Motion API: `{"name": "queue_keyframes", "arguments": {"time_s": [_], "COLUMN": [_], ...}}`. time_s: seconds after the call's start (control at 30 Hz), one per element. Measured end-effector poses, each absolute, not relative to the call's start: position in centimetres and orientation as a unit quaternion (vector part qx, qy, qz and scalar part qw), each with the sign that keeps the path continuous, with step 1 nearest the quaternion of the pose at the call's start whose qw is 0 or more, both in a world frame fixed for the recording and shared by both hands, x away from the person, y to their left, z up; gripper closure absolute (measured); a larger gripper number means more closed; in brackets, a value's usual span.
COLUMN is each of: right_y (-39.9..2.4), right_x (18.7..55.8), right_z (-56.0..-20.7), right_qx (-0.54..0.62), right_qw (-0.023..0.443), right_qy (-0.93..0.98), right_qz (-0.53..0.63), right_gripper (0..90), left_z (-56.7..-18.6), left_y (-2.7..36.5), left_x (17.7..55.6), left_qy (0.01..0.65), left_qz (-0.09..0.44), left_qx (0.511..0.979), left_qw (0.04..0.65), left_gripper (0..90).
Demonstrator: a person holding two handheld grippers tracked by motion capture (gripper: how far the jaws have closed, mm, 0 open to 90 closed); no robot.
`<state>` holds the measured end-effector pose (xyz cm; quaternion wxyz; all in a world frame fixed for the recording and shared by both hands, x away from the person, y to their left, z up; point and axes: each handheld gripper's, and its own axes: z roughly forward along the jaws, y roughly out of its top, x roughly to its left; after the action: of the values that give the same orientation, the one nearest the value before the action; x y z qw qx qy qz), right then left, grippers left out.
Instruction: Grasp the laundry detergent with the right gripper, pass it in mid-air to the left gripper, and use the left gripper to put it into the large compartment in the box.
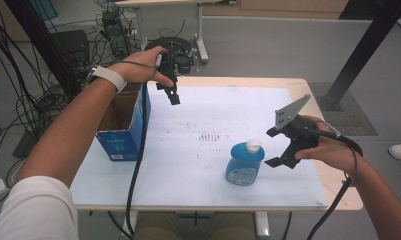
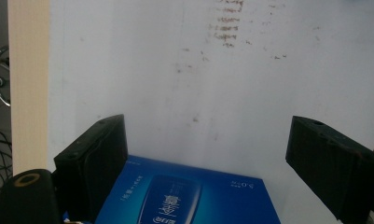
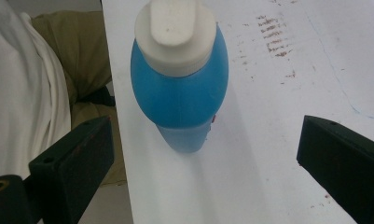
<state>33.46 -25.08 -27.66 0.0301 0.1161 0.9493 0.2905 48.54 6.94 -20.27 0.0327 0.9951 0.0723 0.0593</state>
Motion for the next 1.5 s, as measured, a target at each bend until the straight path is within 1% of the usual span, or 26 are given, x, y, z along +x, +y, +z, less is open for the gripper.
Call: {"name": "queue_keyframes", "arguments": {"time_s": [1.5], "right_y": [-25.4], "right_x": [33.3], "right_z": [-29.6], "right_qx": [0.127], "right_qw": [0.025], "right_qy": [0.942], "right_qz": [0.311], "right_gripper": [4.4], "left_z": [-20.6], "left_y": [6.8], "left_x": [48.6], "left_qy": [0.069], "left_qz": [0.059], "left_qx": [0.995], "left_qw": [0.033], "left_gripper": [12.9]}}
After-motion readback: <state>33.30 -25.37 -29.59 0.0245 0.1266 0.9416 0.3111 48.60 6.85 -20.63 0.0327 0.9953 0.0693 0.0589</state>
